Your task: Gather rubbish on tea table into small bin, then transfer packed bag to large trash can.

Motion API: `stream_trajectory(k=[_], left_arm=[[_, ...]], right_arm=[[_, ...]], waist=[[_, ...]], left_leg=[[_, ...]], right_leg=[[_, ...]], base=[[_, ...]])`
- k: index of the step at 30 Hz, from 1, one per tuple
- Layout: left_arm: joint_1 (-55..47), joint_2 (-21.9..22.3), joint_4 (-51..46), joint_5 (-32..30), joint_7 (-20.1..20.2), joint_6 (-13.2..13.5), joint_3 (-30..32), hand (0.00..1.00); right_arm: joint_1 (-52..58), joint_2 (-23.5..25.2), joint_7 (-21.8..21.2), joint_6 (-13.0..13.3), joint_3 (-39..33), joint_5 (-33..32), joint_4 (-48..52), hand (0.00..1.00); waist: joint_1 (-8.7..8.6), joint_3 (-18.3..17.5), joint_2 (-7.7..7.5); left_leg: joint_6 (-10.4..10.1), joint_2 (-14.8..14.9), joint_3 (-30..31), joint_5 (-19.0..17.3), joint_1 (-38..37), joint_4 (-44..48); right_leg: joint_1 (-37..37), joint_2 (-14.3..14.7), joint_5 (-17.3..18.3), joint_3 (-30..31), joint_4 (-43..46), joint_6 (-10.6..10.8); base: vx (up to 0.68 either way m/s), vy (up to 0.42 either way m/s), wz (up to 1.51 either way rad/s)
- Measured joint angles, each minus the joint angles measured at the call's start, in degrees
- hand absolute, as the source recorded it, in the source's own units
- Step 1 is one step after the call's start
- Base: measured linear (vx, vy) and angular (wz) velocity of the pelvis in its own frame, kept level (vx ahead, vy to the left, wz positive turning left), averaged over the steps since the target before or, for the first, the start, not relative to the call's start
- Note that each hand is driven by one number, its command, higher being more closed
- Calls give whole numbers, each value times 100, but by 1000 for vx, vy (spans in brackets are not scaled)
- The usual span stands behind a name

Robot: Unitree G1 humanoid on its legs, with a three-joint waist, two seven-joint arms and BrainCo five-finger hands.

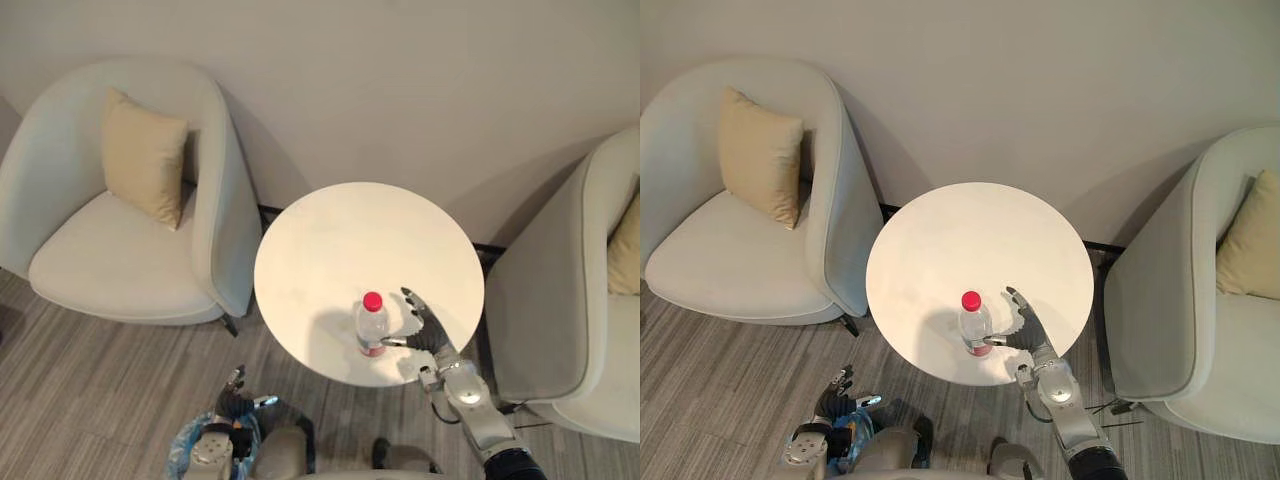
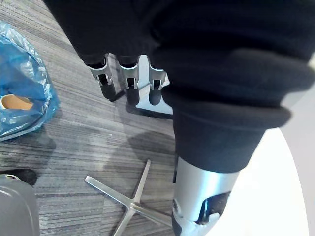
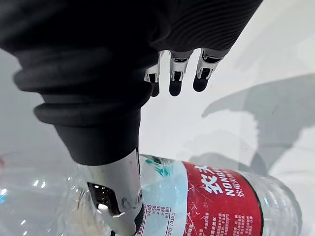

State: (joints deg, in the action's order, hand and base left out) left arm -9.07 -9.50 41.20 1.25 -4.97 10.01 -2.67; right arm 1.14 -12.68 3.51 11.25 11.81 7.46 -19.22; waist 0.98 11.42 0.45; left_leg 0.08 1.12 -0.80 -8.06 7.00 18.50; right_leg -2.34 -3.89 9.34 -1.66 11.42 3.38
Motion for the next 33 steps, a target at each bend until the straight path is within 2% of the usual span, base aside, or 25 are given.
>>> stream_trajectory(k=[5,12,18,19,25,26,33], left_arm=[[-47,10,2,-46,1,0,-76,0],[-144,21,130,-95,4,-3,-100,0],[-143,45,131,-94,4,-3,-240,0],[-145,45,131,-94,2,-3,-240,0],[-145,60,129,-90,-10,-3,-245,0],[-168,81,127,-89,-16,-4,-240,0],[-198,105,102,-69,-41,-4,-140,0]], right_arm=[[-12,111,7,-7,-2,2,-251,0],[2,167,8,-36,22,218,-466,0],[-365,388,23,-49,411,214,-842,0],[-482,450,22,-53,505,214,-937,100],[-992,681,149,-60,683,168,-1142,100],[-1107,721,182,-89,696,152,-1151,100],[-1322,778,292,-110,589,-347,-1038,100]], waist=[[10,-36,-2],[8,-104,-29],[16,-121,-29],[31,-121,-29],[187,-117,-22],[298,-115,-18],[314,-77,8]], left_leg=[[-3,-121,203,280,-117,-395],[-55,-133,288,668,-348,-1042],[-69,-140,386,948,-443,-1468],[-70,-148,407,950,-441,-1468],[-44,-234,629,980,-326,-1465],[-39,-266,671,983,-297,-1459],[-12,-374,788,995,-177,-1415]], right_leg=[[-53,-47,-63,-203,-122,-4],[-36,-82,-143,-278,-214,-38],[-40,-73,-244,-357,-374,-20],[-52,-79,-248,-387,-380,-16],[-120,-119,-272,-627,-527,2],[-138,-132,-286,-664,-570,18],[-137,-194,-285,-789,-554,21]], base=[[-34,-18,24],[-55,-24,6],[-26,-23,7],[-11,-13,11],[10,-6,22],[39,3,19],[30,15,13]])
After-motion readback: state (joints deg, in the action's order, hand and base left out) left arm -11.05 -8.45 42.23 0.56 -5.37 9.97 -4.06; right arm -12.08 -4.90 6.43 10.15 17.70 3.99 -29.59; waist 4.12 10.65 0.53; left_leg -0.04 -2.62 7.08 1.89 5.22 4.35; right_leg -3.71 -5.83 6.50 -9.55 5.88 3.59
